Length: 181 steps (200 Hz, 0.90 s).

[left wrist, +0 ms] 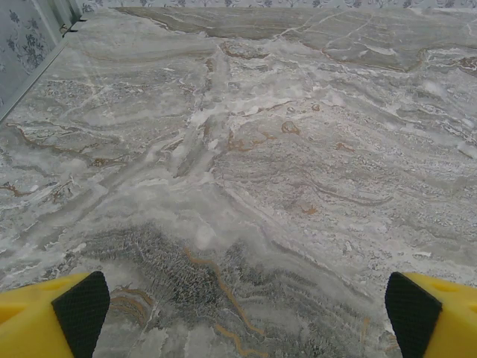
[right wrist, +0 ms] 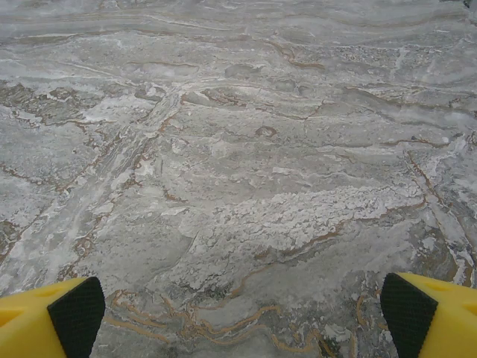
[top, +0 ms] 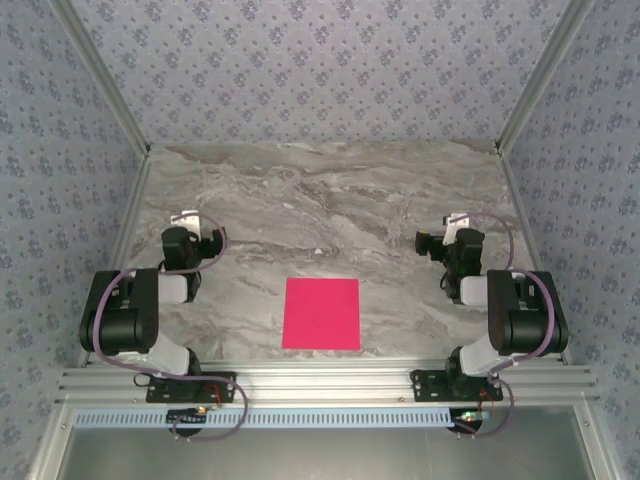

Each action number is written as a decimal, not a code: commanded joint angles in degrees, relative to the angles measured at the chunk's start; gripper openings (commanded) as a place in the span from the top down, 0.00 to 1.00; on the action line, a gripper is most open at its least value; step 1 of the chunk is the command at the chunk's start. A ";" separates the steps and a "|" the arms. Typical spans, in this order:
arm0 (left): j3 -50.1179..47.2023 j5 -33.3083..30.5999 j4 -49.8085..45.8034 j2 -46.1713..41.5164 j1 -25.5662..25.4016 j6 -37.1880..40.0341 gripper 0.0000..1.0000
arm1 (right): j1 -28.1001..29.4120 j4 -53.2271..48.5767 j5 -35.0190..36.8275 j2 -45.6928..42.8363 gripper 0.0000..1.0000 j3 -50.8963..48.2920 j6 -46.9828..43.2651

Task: Fold a paper plane with a square sheet of paper (fold left side to right side)
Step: Move the square sheet of paper to the center of the table.

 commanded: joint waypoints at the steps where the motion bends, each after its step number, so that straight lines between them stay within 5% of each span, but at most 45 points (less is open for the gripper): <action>1: 0.83 -0.13 0.21 -0.29 0.17 -0.60 0.02 | 0.03 1.08 0.44 0.06 0.00 1.28 -0.50; 150: 1.03 0.69 -0.01 -0.35 0.26 -0.55 0.02 | -0.65 0.86 0.37 -0.29 0.00 1.34 0.28; 181: 3.64 -3.65 -11.54 -8.25 0.20 -2.59 0.02 | -1.18 -14.31 3.23 -9.15 0.00 5.33 3.02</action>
